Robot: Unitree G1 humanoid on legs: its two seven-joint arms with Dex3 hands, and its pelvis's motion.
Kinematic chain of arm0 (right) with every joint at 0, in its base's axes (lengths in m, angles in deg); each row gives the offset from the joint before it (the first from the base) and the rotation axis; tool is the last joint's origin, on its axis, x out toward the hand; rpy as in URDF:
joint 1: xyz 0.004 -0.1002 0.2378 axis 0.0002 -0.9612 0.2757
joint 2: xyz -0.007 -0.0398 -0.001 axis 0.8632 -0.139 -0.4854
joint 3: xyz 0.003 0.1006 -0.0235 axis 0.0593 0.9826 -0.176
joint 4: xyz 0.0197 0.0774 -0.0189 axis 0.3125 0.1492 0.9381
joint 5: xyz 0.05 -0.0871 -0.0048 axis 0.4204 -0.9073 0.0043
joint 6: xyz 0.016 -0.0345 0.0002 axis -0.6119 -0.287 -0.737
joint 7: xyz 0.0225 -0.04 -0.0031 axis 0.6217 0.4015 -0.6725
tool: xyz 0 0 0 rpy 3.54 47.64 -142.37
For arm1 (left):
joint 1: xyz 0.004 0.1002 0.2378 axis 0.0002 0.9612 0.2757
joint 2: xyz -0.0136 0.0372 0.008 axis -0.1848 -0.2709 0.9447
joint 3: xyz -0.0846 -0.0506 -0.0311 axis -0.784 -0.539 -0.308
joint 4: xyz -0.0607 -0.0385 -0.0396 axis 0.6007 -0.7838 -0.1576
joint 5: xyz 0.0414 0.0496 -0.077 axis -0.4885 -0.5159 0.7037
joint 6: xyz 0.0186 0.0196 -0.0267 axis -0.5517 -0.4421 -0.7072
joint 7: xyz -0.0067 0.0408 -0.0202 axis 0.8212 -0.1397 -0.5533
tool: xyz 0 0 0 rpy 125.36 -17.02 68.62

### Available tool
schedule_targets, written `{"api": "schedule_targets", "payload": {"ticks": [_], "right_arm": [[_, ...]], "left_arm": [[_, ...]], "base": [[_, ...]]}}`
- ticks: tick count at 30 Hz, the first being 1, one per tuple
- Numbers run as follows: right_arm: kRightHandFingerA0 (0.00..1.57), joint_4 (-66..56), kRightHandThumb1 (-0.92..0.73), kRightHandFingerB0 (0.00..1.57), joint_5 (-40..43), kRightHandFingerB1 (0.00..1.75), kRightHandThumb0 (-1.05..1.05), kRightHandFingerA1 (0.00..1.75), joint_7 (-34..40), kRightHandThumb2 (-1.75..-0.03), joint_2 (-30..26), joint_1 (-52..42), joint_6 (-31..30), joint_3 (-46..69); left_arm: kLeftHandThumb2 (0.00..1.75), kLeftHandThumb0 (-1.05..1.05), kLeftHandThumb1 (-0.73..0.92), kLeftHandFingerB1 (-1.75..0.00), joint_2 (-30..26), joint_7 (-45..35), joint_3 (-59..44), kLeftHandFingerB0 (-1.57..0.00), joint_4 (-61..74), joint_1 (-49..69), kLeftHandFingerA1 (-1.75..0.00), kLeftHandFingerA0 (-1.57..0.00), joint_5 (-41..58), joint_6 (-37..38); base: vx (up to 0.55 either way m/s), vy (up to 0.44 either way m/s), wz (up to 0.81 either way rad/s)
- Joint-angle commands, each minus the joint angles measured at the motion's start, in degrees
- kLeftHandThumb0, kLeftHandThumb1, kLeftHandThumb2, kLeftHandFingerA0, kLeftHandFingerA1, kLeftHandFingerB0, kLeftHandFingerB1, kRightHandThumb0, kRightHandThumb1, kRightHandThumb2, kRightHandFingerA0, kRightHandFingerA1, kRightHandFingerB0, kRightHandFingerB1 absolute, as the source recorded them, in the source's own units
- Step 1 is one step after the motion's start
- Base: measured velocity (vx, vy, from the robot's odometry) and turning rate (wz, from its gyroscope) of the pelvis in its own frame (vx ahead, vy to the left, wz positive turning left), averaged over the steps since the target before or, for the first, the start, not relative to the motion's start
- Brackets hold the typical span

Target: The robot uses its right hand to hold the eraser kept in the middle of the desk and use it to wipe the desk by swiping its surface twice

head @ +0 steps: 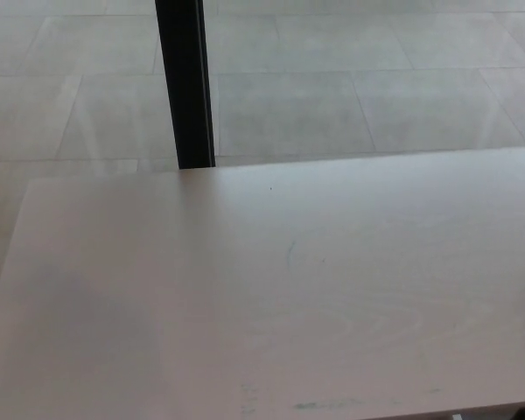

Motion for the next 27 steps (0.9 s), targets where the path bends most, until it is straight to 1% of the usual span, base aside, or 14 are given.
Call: {"api": "schedule_targets", "payload": {"ticks": [1, 5, 6, 8, 9, 10, 12, 13, 16, 17, 19, 20, 25, 27], "right_arm": [[0.8, 5.96, -0.7, 0.6, 8.56, 0.5, -0.69, 0.57, 19.34, -0.61, 1.27, -15.83, -3.26, 18.91], [0.75, 7.97, -0.75, 0.44, 11.62, 0.49, -0.74, 0.61, 21.04, -0.62, 6.43, -19.32, -1.23, 23.11], [0.67, 10.04, -0.58, 0.42, 11.82, 0.59, -0.72, 0.7, 21.8, -0.97, 7.08, -19.58, -0.84, 23.49], [0.79, 11.02, -0.74, 0.54, 12.06, 0.53, -0.74, 0.72, 24.4, -0.62, 8.83, -19.38, -1.67, 24.17], [0.69, 11.49, -0.59, 0.47, 12.03, 0.64, -0.72, 0.76, 23.97, -0.98, 10.02, -20.06, -0.7, 24.16], [0.57, 11.27, -0.81, 0.42, 13.61, 0.58, -0.65, 0.68, 23.58, -0.64, 11.69, -19.9, -1.65, 25.23], [0.56, 10.23, -0.62, 0.34, 18.18, 0.61, -0.63, 0.72, 23.24, -0.96, 15.2, -18.92, -4.62, 28.89], [0.56, 9.42, -0.78, 0.46, 18.11, 0.59, -0.59, 0.66, 23.02, -0.64, 16.03, -19.11, -4.61, 29.06], [0.45, 8.28, -0.74, 0.33, 20.2, 0.59, -0.6, 0.6, 20.18, -0.62, 20.4, -19.09, -8.02, 29.66], [0.53, 8.72, -0.56, 0.27, 19.99, 0.59, -0.54, 0.72, 19.43, -1.01, 21.0, -19.27, -7.59, 29.37], [0.53, 8.12, -0.56, 0.27, 20.02, 0.59, -0.54, 0.72, 19.56, -1.01, 21.28, -19.33, -7.92, 29.5], [0.55, 8.19, -0.74, 0.36, 19.96, 0.57, -0.61, 0.67, 19.31, -0.62, 21.59, -19.39, -7.96, 29.28], [0.57, 6.0, -0.56, 0.38, 19.72, 0.62, -0.57, 0.72, 20.31, -0.92, 23.33, -19.63, -8.14, 27.45], [0.55, 5.12, -0.72, 0.37, 19.84, 0.51, -0.58, 0.62, 19.86, -0.61, 23.9, -19.75, -8.13, 26.04]], "left_arm": [[0.78, -0.6, 0.92, -0.76, -1.5, 1.02, 0.32, -0.45, 0.37, 0.8, -1.07, -0.54, -0.94, -0.35], [0.76, -0.61, 0.92, -0.81, -1.63, 0.37, 0.5, -0.45, -0.64, 0.69, -1.12, -0.53, -0.82, 0.19], [0.77, -0.6, 0.92, -0.76, -1.48, -0.04, 0.2, -0.42, -0.8, 0.73, -1.09, -0.51, -0.31, 0.37], [0.76, -0.61, 0.92, -0.78, -1.49, -0.16, 0.38, -0.43, -0.73, 0.89, -1.1, -0.52, -0.45, 0.52], [0.76, -0.61, 0.92, -0.78, -1.04, 0.0, 0.41, -0.43, 0.19, 1.61, -1.09, -0.53, -0.45, 0.52], [0.76, -0.6, 0.92, -0.76, -1.01, -0.33, 0.17, -0.41, 0.04, 1.62, -1.11, -0.51, -0.11, 0.62], [0.77, -0.61, 0.92, -0.74, -1.34, -1.36, 0.41, -0.42, -0.95, 1.49, -1.06, -0.51, -0.14, 1.04], [0.77, -0.61, 0.92, -0.74, -1.28, -1.5, 0.29, -0.42, -1.01, 1.57, -1.05, -0.51, 0.01, 1.16], [0.75, -0.59, 0.92, -0.84, -0.41, -1.34, -1.04, -0.42, 0.18, 2.02, -1.09, -0.49, 1.44, 1.5], [0.76, -0.58, 0.92, -0.82, -0.68, -1.43, -0.79, -0.42, -0.64, 1.89, -1.08, -0.49, 1.06, 1.82], [0.76, -0.58, 0.92, -0.82, -0.67, -1.45, -0.81, -0.42, -0.63, 1.89, -1.08, -0.49, 1.05, 1.81], [0.75, -0.59, 0.92, -0.83, -0.67, -1.27, -0.87, -0.42, -0.67, 1.9, -1.17, -0.49, 1.02, 1.81], [0.76, -0.6, 0.92, -0.9, 0.17, -0.87, -1.25, -0.42, 0.57, 1.98, -1.23, -0.49, 1.16, 1.64], [0.77, -0.59, 0.92, -0.93, 0.19, -0.64, -1.45, -0.43, 0.92, 1.78, -1.29, -0.49, 1.14, 1.39]], "base": [[0.0, 0.0, 0.0], [0.0, 0.0, 0.0], [0.0, 0.0, 0.0], [0.0, 0.0, 0.0], [0.0, 0.0, 0.0], [0.0, 0.0, 0.0], [0.0, 0.0, 0.0], [0.0, 0.0, 0.0], [0.0, 0.0, 0.0], [0.0, 0.0, 0.0], [0.0, 0.0, 0.0], [0.0, 0.0, 0.0], [0.0, 0.0, 0.0], [0.0, 0.0, 0.0]]}}
